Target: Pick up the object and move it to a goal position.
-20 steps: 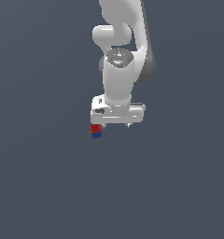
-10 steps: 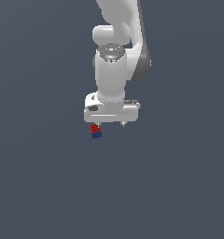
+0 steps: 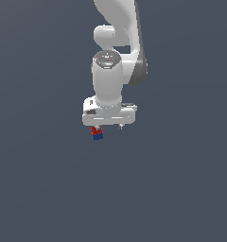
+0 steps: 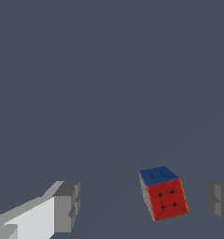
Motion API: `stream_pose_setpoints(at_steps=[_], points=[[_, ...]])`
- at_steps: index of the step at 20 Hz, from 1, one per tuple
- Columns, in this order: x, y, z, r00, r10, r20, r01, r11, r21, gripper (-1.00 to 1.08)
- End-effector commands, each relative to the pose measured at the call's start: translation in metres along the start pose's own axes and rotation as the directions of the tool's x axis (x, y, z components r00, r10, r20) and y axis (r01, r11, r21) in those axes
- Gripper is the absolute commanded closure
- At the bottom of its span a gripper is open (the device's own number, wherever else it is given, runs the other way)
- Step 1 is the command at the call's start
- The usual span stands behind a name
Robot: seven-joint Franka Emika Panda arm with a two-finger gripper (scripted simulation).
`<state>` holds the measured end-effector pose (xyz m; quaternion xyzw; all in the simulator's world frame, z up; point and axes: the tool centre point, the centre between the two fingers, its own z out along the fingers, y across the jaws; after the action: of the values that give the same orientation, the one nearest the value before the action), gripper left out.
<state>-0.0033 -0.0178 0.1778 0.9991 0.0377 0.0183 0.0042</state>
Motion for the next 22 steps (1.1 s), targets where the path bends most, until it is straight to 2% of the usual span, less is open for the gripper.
stream_pose_setpoints(at_steps=[1, 12, 22], points=[[-0.006, 0.008, 0.010, 1.000, -0.019, 0.004, 0.019, 1.000, 0.000, -0.92], [-0.053, 0.050, 0.068, 0.989, -0.145, 0.025, 0.145, 0.989, 0.010, -0.92], [-0.077, 0.066, 0.092, 0.979, -0.199, 0.033, 0.199, 0.980, 0.017, -0.92]])
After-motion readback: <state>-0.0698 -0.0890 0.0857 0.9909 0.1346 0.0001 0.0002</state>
